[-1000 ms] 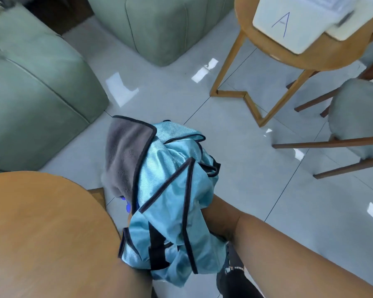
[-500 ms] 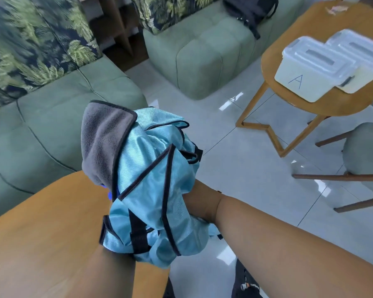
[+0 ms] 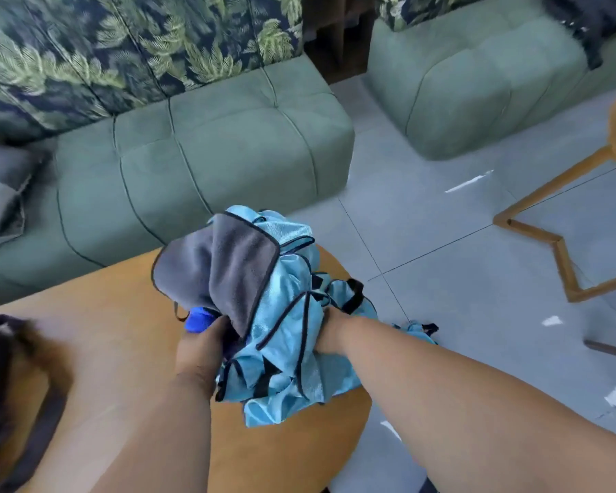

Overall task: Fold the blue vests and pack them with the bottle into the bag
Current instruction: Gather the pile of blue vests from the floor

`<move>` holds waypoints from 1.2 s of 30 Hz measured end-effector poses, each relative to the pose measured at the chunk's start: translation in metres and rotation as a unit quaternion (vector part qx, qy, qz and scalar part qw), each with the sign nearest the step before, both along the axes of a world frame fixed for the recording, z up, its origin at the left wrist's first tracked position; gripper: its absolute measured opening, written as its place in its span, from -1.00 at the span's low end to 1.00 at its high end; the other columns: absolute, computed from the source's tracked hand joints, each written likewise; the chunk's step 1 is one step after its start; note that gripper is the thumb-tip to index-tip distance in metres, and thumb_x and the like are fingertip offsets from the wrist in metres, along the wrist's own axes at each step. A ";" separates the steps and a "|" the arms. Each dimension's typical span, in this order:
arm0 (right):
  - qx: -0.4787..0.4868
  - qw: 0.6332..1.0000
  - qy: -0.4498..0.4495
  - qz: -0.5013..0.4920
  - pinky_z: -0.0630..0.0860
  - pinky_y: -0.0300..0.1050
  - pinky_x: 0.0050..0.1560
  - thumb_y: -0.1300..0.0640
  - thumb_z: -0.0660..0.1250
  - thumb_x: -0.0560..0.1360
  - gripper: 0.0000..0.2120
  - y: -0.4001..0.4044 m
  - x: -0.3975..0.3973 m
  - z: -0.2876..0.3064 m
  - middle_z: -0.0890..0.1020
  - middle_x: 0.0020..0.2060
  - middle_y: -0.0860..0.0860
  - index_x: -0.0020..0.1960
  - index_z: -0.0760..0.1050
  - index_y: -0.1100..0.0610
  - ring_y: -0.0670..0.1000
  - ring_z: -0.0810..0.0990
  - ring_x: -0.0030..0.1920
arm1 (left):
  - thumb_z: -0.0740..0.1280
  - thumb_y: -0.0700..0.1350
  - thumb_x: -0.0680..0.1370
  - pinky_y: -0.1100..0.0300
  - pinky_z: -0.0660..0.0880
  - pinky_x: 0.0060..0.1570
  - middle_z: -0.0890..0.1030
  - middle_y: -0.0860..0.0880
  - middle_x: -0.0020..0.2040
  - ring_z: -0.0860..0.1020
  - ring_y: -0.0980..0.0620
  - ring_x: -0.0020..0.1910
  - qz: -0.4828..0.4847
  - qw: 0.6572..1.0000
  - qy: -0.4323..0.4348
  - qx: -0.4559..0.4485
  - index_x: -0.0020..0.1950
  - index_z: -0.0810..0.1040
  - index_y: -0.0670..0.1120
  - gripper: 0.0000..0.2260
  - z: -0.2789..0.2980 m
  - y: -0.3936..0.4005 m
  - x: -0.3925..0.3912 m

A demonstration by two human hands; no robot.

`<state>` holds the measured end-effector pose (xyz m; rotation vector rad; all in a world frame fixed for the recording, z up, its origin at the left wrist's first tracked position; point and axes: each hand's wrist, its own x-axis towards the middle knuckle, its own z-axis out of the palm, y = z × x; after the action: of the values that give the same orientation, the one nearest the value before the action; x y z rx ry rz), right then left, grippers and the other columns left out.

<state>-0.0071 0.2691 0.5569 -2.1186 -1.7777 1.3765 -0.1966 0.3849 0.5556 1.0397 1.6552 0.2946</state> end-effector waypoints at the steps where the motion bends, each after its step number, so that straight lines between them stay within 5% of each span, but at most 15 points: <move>1: -0.024 0.998 0.038 -0.033 0.00 -0.14 0.56 0.13 0.01 0.79 -0.55 0.003 -0.006 -0.001 0.18 0.66 0.08 0.65 0.20 0.21 0.09 0.17 0.64 | 0.46 -0.14 0.47 0.09 0.48 -0.25 0.62 -0.05 -0.26 0.55 -0.08 -0.26 0.011 1.000 0.012 -0.002 -0.12 0.59 -0.07 -0.93 -0.005 0.000 -0.006; 3: -0.048 0.996 0.033 -0.067 0.35 -0.07 0.44 0.17 0.11 0.76 -0.65 0.000 -0.016 -0.003 0.49 0.47 0.14 0.41 0.56 0.23 0.13 0.48 0.43 | 0.43 -0.11 0.47 0.02 0.51 -0.17 0.64 -0.08 -0.20 0.57 -0.12 -0.22 0.032 0.999 0.039 -0.003 -0.06 0.59 -0.09 -0.90 -0.016 0.000 -0.020; 6: -0.010 0.968 0.056 -0.246 0.57 0.04 0.28 0.12 0.32 0.62 -0.73 -0.004 -0.020 -0.035 0.66 0.22 0.05 0.31 0.59 0.03 0.11 0.63 0.23 | 0.39 -0.03 0.41 0.07 0.48 -0.27 0.60 -0.08 -0.17 0.54 -0.12 -0.25 0.000 0.999 0.031 -0.013 0.06 0.55 -0.10 -0.73 -0.019 0.005 -0.025; 9: 0.011 0.936 0.095 -0.339 0.59 0.10 0.22 -0.16 0.22 0.45 -0.68 -0.014 -0.018 -0.066 0.64 0.10 -0.08 0.13 0.59 -0.15 0.04 0.62 0.13 | 0.38 0.00 0.32 0.09 0.50 -0.29 0.60 -0.09 -0.06 0.56 -0.13 -0.23 0.023 0.998 0.051 -0.021 0.32 0.48 -0.12 -0.43 -0.019 0.008 -0.023; 12: 0.073 0.886 0.108 -0.445 0.49 0.01 0.31 -0.09 0.27 0.41 -0.64 -0.022 -0.018 -0.021 0.53 0.16 -0.09 0.16 0.59 -0.05 0.02 0.52 0.21 | 0.41 0.10 0.21 -0.14 0.60 0.12 0.54 -0.07 0.38 0.61 -0.20 0.19 0.067 0.994 0.086 0.017 0.56 0.27 0.12 -0.11 -0.014 0.005 -0.021; 14: 0.076 0.856 0.132 -0.495 0.35 -0.09 0.42 -0.01 0.36 0.52 -0.59 -0.030 -0.016 -0.009 0.42 0.27 -0.17 0.36 0.53 -0.03 -0.09 0.42 0.30 | 0.39 0.14 0.20 -0.25 0.51 0.32 0.40 -0.03 0.52 0.50 -0.20 0.39 0.086 0.990 0.100 0.053 0.62 0.10 0.22 -0.01 -0.002 0.001 -0.016; 17: 0.073 0.835 0.135 -0.528 0.29 -0.07 0.52 0.07 0.31 0.58 -0.48 -0.042 -0.010 -0.009 0.39 0.44 -0.14 0.54 0.40 -0.06 -0.10 0.36 0.45 | 0.32 0.15 0.24 -0.22 0.50 0.36 0.46 0.03 0.46 0.49 -0.15 0.40 0.063 0.984 0.107 0.128 0.51 0.29 0.25 -0.21 0.020 0.003 0.001; 23: 0.070 0.802 0.150 -0.574 0.47 0.08 0.39 -0.05 0.16 0.46 -0.50 -0.061 0.019 0.005 0.48 0.32 -0.14 0.38 0.52 -0.13 0.01 0.55 0.29 | 0.37 -0.02 0.50 0.04 0.52 0.29 0.63 0.13 0.16 0.59 0.04 0.26 -0.102 0.959 0.053 0.258 0.27 0.57 0.08 -0.67 0.065 -0.032 0.095; 27: 0.065 0.778 0.151 -0.607 0.45 -0.02 0.39 0.01 0.21 0.55 -0.61 -0.091 0.059 0.003 0.51 0.30 -0.09 0.35 0.55 -0.08 -0.05 0.53 0.26 | 0.32 0.04 0.42 -0.02 0.50 0.29 0.64 0.15 0.12 0.57 0.01 0.24 -0.216 0.937 0.028 0.272 0.24 0.59 0.09 -0.61 0.060 -0.076 0.167; 32: 0.019 0.733 0.137 -0.666 0.56 0.08 0.27 -0.09 0.15 0.40 -0.51 -0.155 0.117 -0.041 0.56 0.29 -0.02 0.29 0.55 -0.09 0.09 0.64 0.17 | 0.35 0.00 0.48 -0.03 0.52 0.24 0.61 0.17 0.09 0.56 -0.04 0.21 -0.356 0.906 0.030 0.227 0.30 0.56 0.09 -0.63 0.019 -0.149 0.246; 36: -0.065 0.732 0.121 -0.667 0.51 -0.09 0.13 0.13 0.19 0.60 -0.67 -0.218 0.151 -0.105 0.62 0.17 -0.03 0.31 0.55 0.02 0.06 0.60 0.12 | 0.34 -0.03 0.55 0.08 0.47 0.15 0.61 0.09 0.23 0.52 0.00 0.24 -0.478 0.863 0.062 0.151 0.41 0.49 0.07 -0.59 -0.047 -0.209 0.292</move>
<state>0.1438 0.0515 0.4514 -2.1683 0.1780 1.1165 0.0957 0.1764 0.5082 2.0120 1.0215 -0.1922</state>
